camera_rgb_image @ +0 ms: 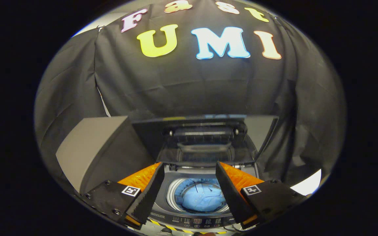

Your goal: Put the clothes into the washing machine and then close the washing machine lid.

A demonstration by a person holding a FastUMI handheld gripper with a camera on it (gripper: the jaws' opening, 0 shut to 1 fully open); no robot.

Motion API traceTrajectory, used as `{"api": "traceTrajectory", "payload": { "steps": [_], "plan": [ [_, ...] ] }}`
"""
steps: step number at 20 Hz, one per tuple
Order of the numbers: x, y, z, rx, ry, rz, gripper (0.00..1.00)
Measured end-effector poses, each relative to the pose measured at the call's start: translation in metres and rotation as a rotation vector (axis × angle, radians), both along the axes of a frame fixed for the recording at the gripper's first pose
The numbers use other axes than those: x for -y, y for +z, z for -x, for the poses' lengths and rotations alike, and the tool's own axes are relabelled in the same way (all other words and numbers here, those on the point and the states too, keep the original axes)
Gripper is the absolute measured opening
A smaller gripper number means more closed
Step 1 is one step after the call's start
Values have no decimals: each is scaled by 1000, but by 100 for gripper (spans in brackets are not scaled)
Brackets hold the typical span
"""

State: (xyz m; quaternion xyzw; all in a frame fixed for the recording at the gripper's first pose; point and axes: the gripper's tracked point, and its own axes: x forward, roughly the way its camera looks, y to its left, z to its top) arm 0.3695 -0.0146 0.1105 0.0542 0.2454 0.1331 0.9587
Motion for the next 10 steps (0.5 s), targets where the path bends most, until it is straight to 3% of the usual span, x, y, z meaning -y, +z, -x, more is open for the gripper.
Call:
{"api": "traceTrajectory", "payload": {
  "steps": [7, 10],
  "plan": [
    [-12, 59, -67, 27, -35, -64, 97],
    [-22, 64, -100, 19, -40, -36, 97]
  ]
}}
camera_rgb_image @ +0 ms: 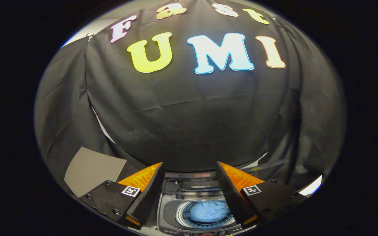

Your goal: Put the clothes into the washing machine and then close the washing machine lid.

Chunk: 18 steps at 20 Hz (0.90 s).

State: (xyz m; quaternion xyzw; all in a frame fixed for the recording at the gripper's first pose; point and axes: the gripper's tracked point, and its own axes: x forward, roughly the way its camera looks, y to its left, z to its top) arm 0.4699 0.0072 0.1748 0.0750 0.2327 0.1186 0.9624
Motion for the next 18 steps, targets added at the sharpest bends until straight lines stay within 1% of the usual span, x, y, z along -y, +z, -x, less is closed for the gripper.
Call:
{"api": "traceTrajectory", "payload": {
  "steps": [5, 8, 9, 10, 11, 12, 14, 16, 18],
  "plan": [
    [-11, -33, -39, -74, -6, 95, 98],
    [-11, -55, -50, -117, 3, 175, 98],
    [-12, -59, -47, -124, 8, 193, 98],
    [-14, -61, -46, -126, 18, 193, 98],
    [-13, -63, -49, -122, 7, 181, 98],
    [-14, -69, -47, -147, 8, 162, 98],
    [-12, -66, -47, -162, 5, 118, 99],
    [-15, -68, -43, -150, 24, 136, 98],
    [-13, -68, -43, -121, 19, 127, 98]
  ]
}}
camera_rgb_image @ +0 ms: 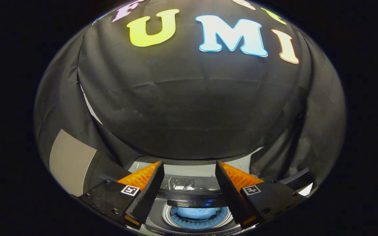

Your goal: Put the clothes into the washing machine and then close the washing machine lid.

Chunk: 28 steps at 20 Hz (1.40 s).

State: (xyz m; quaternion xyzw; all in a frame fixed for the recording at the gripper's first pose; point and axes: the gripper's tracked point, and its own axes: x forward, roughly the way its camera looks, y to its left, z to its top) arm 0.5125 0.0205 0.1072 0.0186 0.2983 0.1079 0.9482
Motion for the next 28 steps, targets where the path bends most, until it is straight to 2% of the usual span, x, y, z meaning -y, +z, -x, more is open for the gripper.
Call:
{"api": "traceTrajectory", "payload": {
  "steps": [12, 22, 25, 28],
  "plan": [
    [5, -32, 105, 93, -9, -18, 98],
    [2, -84, 175, 61, -3, -58, 97],
    [-1, -83, 187, 78, -4, -66, 97],
    [-4, -69, 205, 151, -8, -103, 97]
  ]
}}
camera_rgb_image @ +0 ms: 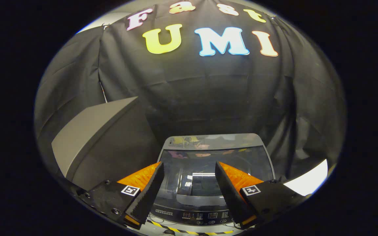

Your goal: Put the clothes into the washing machine and then close the washing machine lid.

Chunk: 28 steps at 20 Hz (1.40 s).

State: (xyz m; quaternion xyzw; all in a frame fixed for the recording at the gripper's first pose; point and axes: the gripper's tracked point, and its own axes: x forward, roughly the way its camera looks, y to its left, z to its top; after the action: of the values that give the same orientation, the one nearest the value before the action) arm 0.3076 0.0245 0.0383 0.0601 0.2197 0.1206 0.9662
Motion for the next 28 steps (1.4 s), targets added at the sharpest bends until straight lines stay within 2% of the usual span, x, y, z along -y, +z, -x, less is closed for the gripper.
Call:
{"api": "traceTrajectory", "payload": {
  "steps": [5, 12, 16, 21, 28],
  "plan": [
    [9, 27, 54, 210, -25, -27, 97],
    [21, 22, 162, 479, -25, 167, 98],
    [21, 12, 225, 483, -58, 64, 99],
    [37, 11, 286, 514, -130, 24, 99],
    [63, 5, 314, 518, -230, 27, 99]
  ]
}}
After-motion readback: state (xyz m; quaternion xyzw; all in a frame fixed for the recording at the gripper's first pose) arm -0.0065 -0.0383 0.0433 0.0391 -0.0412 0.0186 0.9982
